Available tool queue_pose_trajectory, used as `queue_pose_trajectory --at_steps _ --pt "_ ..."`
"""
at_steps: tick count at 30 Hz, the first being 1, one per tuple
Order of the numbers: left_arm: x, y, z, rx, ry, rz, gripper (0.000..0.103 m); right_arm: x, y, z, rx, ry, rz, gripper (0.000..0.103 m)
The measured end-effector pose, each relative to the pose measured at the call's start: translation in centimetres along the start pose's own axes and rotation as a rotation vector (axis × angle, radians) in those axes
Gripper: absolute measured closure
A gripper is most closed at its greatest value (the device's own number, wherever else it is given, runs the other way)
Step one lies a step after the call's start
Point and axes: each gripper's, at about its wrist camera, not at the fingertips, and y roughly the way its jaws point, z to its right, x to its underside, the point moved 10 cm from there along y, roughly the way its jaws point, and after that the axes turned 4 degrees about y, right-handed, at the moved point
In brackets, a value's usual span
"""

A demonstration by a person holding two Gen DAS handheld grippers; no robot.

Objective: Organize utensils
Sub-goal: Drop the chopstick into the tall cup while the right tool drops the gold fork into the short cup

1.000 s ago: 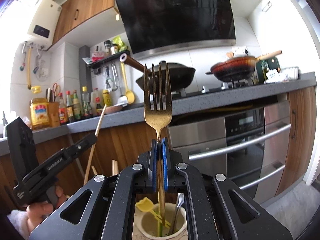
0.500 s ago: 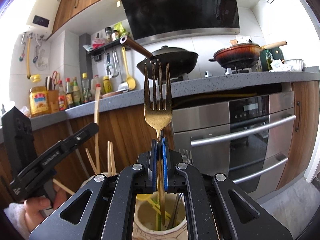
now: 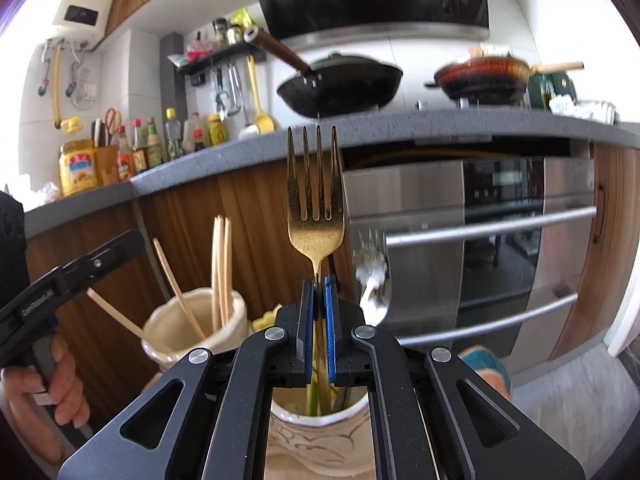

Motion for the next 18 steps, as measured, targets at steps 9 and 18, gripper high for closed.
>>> queue_pose_trajectory --at_steps 9,18 --pt "0.9 0.0 -0.7 0.005 -0.012 -0.007 0.074 0.5 0.7 0.8 0.010 0.024 -0.023 0.091" --pt "1.8 -1.0 -1.4 -0.011 -0.039 -0.029 0.069 0.7 -0.1 1.0 0.040 0.031 -0.019 0.063"
